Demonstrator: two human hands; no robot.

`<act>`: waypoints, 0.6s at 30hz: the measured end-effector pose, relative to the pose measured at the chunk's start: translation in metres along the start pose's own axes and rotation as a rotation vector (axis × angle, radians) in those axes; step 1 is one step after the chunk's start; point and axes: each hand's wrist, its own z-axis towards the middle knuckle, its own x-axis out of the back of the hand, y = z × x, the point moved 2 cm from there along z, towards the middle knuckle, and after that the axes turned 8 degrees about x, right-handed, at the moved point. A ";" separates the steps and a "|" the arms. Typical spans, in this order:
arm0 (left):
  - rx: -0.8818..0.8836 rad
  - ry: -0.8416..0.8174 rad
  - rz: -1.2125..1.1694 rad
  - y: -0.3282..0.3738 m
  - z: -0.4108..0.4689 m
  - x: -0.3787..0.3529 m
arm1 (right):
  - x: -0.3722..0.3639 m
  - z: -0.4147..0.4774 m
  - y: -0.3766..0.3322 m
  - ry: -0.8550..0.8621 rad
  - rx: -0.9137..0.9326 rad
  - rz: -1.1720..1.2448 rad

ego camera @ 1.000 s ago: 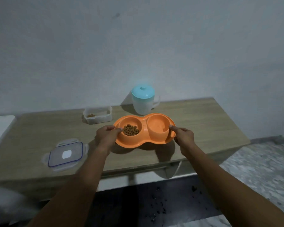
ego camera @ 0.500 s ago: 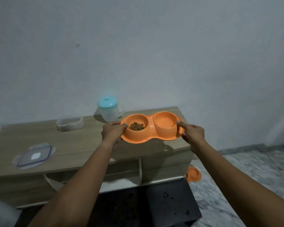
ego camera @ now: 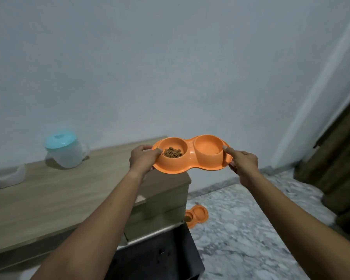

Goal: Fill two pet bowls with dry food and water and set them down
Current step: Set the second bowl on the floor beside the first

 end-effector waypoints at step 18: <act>0.033 -0.153 0.087 0.001 0.066 -0.202 | 0.103 0.147 0.032 0.129 -0.082 -0.025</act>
